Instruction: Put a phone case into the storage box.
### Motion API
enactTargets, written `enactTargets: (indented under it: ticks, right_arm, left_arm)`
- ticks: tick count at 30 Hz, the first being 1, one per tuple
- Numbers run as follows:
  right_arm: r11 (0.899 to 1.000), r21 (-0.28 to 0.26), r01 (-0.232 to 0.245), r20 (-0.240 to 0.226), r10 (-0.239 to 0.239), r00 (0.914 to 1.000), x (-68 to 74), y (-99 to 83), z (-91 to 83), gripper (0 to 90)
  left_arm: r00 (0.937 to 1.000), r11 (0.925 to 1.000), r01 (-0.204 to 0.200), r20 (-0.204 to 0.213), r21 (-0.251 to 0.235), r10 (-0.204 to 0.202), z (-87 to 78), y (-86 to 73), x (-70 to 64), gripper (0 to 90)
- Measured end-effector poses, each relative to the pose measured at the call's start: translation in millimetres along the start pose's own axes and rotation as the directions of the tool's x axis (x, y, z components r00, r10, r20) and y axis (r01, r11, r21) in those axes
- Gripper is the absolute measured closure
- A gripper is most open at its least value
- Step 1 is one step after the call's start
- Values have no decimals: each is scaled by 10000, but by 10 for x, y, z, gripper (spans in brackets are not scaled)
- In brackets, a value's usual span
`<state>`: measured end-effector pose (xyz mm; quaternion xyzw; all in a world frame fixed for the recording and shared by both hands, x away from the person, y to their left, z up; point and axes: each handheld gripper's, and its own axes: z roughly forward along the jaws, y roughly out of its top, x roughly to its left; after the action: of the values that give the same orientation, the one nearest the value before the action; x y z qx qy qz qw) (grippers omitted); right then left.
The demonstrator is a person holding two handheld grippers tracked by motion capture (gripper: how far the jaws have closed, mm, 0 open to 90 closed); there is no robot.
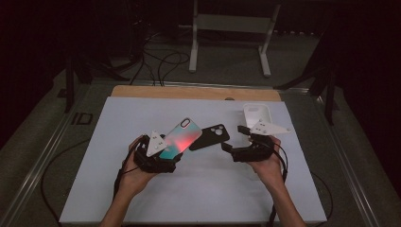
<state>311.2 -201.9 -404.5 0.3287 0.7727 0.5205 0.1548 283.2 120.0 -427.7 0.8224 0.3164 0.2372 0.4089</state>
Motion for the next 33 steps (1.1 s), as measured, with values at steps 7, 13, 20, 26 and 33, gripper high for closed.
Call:
enactTargets:
  ticks: [7, 13, 20, 26, 33]
  right_arm:
    - [9999, 110, 68, -318, -65, 9995, 87, 118, 194, 95]
    - [9996, 274, -28, -774, 49, 9970, 179, 221, 375, 96]
    - [9973, 667, -301, -1244, 383, 9915, 291, 275, 560, 130]
    - [9897, 1124, -886, -1672, 1068, 9801, 327, 278, 657, 240]
    - [9782, 1443, -1496, -1907, 1759, 9658, 323, 278, 717, 436]
  left_arm:
    - [10000, 9999, -85, 16, -131, 85, 30, 39, -27, 171]
    - [9998, 9987, -173, 86, -478, 177, 26, 82, -75, 171]
    - [9995, 9966, -185, 232, -807, 204, 6, 105, -121, 170]
    - [9991, 9921, -199, 359, -1242, 245, -2, 95, -147, 171]
    - [9992, 9936, -170, 350, -1116, 210, 49, 83, -173, 171]
